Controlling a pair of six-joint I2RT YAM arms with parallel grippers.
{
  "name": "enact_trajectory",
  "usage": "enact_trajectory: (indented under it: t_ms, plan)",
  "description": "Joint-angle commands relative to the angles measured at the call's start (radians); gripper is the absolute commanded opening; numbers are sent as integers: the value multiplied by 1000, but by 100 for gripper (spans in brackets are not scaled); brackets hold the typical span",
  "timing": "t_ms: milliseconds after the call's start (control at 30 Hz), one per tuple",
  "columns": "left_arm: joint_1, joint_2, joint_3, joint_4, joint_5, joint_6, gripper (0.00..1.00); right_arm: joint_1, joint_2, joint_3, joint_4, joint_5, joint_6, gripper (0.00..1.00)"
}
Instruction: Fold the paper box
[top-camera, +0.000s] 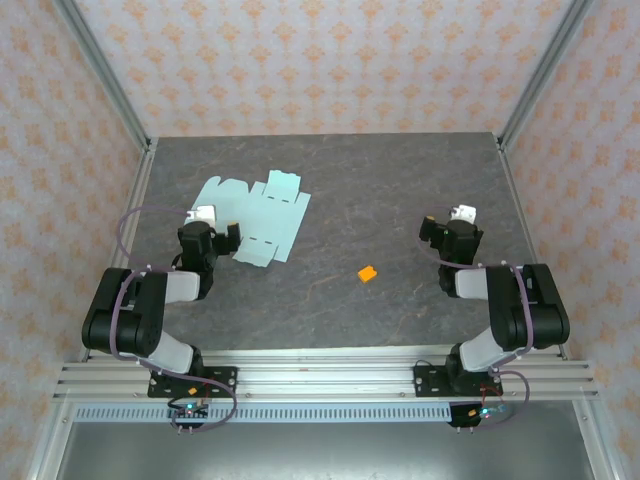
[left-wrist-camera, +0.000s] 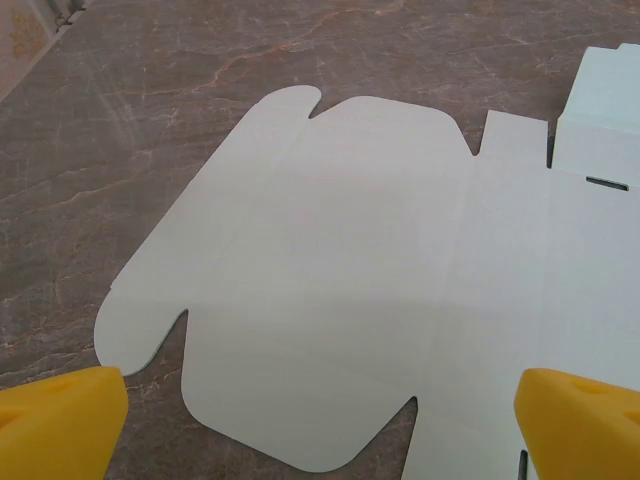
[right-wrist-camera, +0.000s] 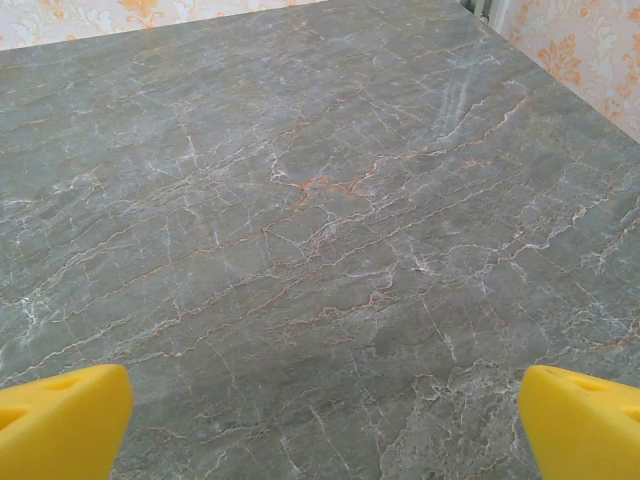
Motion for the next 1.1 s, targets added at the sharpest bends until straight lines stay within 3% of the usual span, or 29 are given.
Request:
enact_trajectory:
  t_ms: [0,767,933,1067]
  plan:
    - [-2,-11,21,32,-2,14,100,-3,-5,14,2,-10,10,99]
    - [-1,-11,24,33,-9,13,100,-1,-10,15,0,10,16,99]
    - [-2,-138,213,-410,-164,-72,100,-1,-174,80,-245,173,83,99]
    - [0,-240,263,-599,-248,-228,100,-1,-335,148,-465,269,222,99]
